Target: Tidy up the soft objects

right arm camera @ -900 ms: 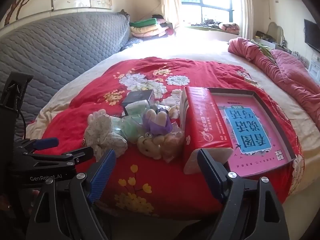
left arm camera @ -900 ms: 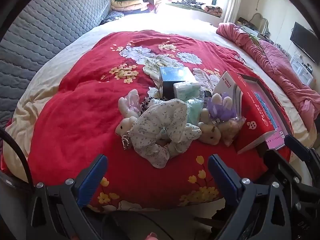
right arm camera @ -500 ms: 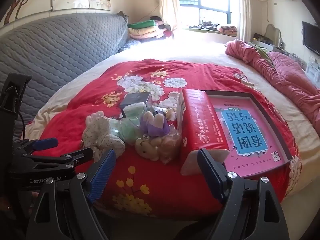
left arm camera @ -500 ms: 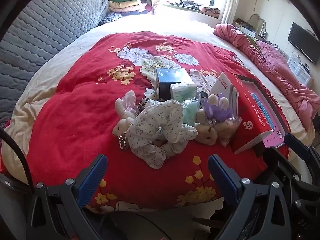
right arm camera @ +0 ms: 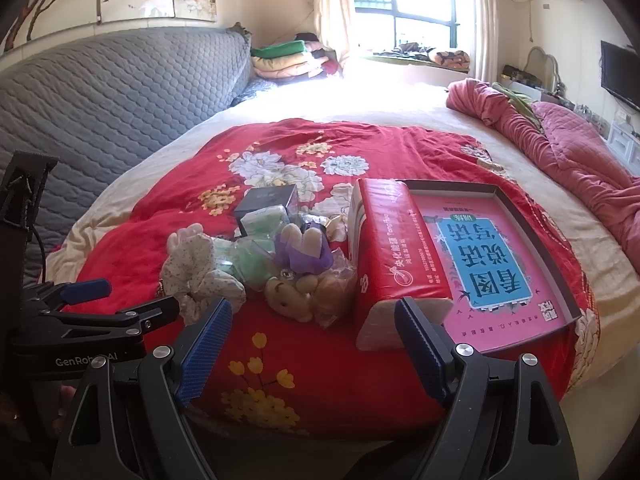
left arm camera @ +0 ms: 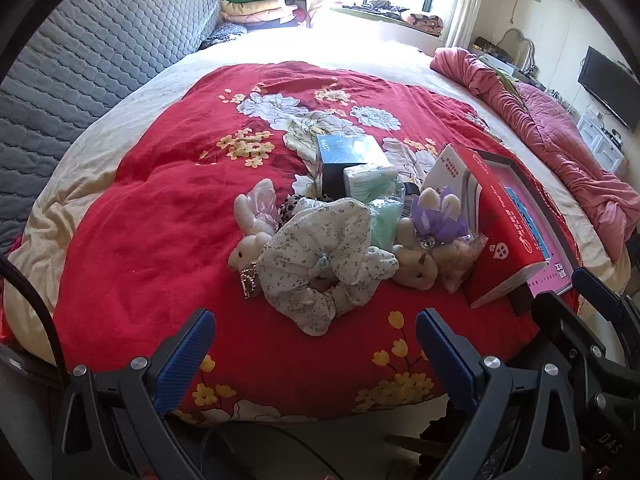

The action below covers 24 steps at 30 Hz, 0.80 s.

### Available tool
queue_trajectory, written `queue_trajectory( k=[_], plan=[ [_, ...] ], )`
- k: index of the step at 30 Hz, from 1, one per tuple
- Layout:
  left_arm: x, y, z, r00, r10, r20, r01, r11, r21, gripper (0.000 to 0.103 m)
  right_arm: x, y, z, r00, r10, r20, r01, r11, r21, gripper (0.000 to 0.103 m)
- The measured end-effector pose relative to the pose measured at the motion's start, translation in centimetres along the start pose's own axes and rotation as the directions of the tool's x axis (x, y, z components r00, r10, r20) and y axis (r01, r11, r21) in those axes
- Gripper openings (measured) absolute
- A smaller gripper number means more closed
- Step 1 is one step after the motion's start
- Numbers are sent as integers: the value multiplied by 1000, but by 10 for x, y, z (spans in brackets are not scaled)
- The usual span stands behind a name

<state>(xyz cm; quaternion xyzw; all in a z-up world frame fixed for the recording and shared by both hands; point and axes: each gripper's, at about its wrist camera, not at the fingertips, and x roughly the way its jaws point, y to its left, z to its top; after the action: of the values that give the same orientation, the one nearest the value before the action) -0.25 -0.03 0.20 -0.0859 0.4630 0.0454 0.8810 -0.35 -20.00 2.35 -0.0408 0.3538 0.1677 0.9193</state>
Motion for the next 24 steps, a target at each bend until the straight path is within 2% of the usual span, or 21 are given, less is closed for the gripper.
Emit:
queue_trajectory(
  k=[24],
  plan=[
    [-2,-4,-1,1000,4,6,-4,1000,15,101,-1,-1,0,1000,-19,3,19,1000,4,84]
  ],
)
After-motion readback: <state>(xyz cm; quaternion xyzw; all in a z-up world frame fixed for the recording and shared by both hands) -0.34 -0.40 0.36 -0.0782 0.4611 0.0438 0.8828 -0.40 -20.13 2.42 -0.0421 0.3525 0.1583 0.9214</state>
